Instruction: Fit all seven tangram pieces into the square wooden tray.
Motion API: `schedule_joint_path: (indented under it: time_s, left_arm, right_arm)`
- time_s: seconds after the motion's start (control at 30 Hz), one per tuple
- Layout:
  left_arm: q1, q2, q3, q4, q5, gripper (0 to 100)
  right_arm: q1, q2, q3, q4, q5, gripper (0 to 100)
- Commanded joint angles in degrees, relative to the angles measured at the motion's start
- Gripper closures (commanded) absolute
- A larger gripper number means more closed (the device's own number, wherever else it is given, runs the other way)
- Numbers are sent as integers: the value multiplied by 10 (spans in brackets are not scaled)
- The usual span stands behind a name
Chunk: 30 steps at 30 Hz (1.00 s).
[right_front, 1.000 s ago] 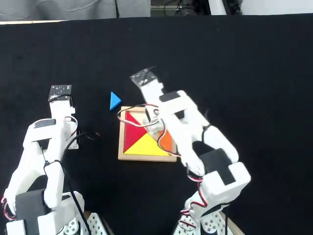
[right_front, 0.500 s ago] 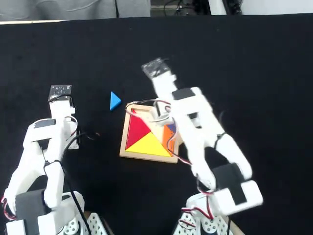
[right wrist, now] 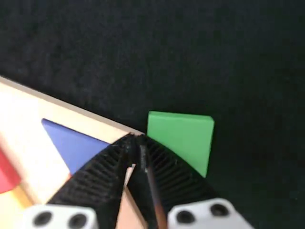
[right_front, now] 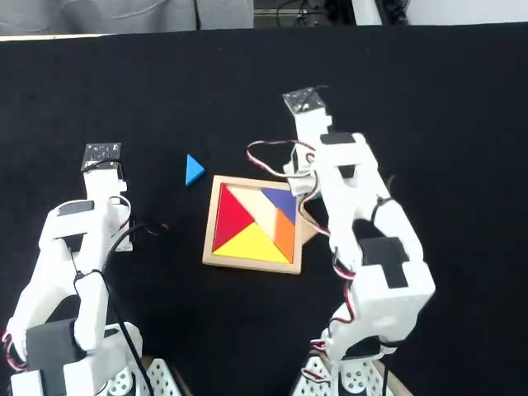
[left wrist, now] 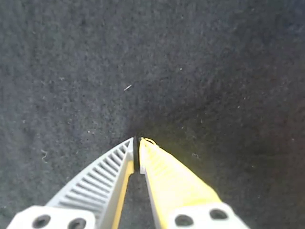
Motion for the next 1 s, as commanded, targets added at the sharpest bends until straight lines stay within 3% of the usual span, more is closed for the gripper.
schedule_joint_path:
  time_s: [0.0, 0.2, 0.57, 0.77, 0.97]
  left_arm:
    - [4, -7, -15, 1, 3, 970]
    - [7, -7, -15, 1, 3, 970]
    - [5, -7, -15, 3, 2, 970]
    - [7, -7, -15, 2, 2, 970]
    - [7, -7, -15, 3, 0, 970]
  right_arm:
    - [-11, 15, -50, 23, 2, 988]
    - [-6, 23, -52, 34, 3, 988]
    - [-120, 19, -14, 39, 3, 988]
    - [-52, -124, -27, 111, -1, 988]
    - [-11, -320, 124, 123, 40, 987]
